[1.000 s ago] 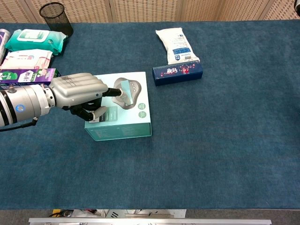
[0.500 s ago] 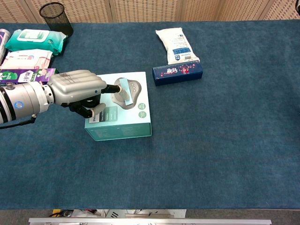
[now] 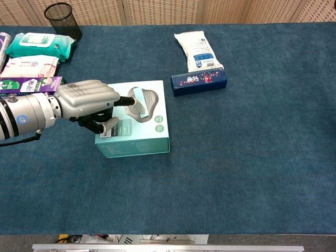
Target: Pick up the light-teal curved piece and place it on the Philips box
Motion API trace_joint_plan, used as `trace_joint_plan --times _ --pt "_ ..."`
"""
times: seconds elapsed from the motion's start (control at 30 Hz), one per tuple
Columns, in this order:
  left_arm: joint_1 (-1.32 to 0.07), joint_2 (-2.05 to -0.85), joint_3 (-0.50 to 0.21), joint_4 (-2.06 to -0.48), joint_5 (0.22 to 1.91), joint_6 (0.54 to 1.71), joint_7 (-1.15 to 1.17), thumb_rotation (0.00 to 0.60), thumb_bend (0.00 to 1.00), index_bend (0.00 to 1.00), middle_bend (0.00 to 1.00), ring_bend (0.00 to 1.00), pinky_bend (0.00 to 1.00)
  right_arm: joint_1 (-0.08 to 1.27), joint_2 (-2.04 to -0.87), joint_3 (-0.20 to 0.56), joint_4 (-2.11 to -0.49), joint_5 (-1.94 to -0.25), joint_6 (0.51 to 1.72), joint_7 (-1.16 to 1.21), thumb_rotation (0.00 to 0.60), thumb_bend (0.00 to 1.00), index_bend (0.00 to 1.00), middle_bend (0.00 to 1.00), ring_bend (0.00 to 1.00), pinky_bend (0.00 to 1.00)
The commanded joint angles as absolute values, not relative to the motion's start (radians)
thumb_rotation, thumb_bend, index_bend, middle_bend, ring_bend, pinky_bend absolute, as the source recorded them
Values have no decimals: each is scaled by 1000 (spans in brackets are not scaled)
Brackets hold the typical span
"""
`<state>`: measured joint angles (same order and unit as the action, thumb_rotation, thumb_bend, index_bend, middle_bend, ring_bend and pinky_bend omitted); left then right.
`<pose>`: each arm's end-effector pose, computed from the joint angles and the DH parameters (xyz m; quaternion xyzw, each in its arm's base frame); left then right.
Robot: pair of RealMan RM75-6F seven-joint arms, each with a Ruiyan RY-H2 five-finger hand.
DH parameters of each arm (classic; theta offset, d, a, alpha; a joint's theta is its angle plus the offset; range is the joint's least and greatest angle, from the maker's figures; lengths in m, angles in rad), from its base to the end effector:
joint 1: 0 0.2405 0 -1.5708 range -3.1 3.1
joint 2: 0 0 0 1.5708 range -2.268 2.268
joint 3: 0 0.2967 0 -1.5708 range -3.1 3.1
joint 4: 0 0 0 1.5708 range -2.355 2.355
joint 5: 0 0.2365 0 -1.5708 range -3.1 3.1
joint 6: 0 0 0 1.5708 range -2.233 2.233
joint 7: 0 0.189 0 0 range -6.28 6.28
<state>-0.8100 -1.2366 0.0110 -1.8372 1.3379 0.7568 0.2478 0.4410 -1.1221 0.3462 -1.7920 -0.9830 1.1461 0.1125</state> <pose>-0.1431 0.3276 -0.0345 -0.8680 -0.3277 -0.2836 0.2425 -0.2583 -0.3939 0.1458 0.4751 -0.5370 0.5043 0.4812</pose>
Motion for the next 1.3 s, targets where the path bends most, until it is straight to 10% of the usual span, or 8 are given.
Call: trace_joint_plan --times 0.03,1.3 --pt "-807 -1232 12 -1847 1346 765 249 600 646 175 1000 1000 905 440 -1121 347 -1794 -983 1147 114 600 684 414 803 862 1000" --pt "-810 -1247 26 -1857 1315 765 299 600 647 172 1000 1000 905 429 -1114 349 -1787 -989 1151 129 600 684 414 803 862 1000"
